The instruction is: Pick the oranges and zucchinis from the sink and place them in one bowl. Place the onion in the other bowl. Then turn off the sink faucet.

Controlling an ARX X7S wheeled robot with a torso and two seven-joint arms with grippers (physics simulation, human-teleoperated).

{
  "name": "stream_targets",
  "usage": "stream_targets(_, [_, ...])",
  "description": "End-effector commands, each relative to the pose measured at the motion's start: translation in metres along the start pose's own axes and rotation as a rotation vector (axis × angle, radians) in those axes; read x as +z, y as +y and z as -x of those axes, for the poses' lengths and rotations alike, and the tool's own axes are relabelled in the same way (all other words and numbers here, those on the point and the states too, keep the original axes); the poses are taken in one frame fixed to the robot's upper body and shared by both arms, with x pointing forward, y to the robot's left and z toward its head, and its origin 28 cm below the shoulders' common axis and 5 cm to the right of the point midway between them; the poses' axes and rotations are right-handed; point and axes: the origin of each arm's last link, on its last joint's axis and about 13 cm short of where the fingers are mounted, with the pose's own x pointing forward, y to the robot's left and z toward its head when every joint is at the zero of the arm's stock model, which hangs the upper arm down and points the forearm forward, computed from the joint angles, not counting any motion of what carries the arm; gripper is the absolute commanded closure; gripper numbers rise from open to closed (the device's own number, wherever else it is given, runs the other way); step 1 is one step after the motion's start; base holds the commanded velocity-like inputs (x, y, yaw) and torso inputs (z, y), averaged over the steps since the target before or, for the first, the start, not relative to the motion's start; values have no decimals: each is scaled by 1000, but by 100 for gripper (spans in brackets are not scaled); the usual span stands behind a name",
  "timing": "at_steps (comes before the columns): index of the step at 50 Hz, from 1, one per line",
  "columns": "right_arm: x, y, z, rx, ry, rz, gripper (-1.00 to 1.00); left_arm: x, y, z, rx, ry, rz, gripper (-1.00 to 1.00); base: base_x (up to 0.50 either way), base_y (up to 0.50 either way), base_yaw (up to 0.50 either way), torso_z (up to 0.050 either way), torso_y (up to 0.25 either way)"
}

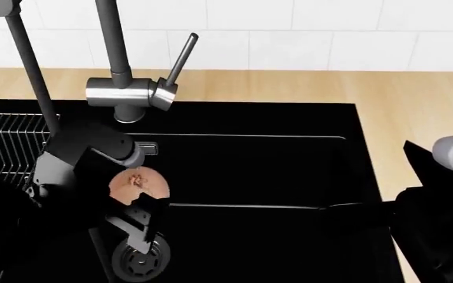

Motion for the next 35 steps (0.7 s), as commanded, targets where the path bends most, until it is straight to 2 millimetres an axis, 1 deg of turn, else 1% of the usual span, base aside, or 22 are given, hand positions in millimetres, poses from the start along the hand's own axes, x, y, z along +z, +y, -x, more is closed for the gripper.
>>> stream_targets(1, [0, 2, -2, -4, -19, -5, -100, 1, -9, 48, -10, -216, -88, 100, 0, 0, 0, 0, 0])
stream_targets(2, [1, 1, -2, -7, -28, -19, -100, -1, -6, 51, 1, -238, -68, 100, 0, 0, 0, 0, 0])
stream_targets(7, [5, 2, -2, -9, -51, -13, -100, -10, -1, 57, 6, -292, -42, 100, 0, 0, 0, 0, 0])
stream_targets(10, [5, 3, -3, -16, -55, -12, -100, -10, -1, 61, 23, -321, -38, 100, 0, 0, 0, 0, 0])
stream_targets(13, [5, 3, -3, -19, -56, -11, -100, -6, 1, 71, 32, -361, -38, 100, 0, 0, 0, 0, 0])
stream_targets(17, [1, 3, -3, -27, -42, -15, -100, -12, -1, 72, 29, -375, -11, 100, 0, 0, 0, 0, 0])
stream_targets(20, [2, 4, -4, -27, -43, -19, -100, -13, 0, 76, 20, -386, -7, 100, -206, 59, 0, 0, 0])
stream_targets(27, [-2, 4, -5, -26, -32, -24, -100, -14, -2, 71, 23, -389, -3, 100, -292, 73, 0, 0, 0])
stream_targets(29, [-3, 4, -5, -25, -31, -21, -100, -14, -2, 73, 25, -391, -3, 100, -311, 107, 0, 0, 0])
stream_targets(32, [-1, 4, -4, -24, -33, -13, -100, -7, 3, 78, 50, -408, -8, 100, -271, 208, 0, 0, 0])
stream_targets(35, [-1, 4, -2, -27, -47, -5, -100, -7, 5, 81, 62, -416, -7, 100, -116, 348, 0, 0, 0])
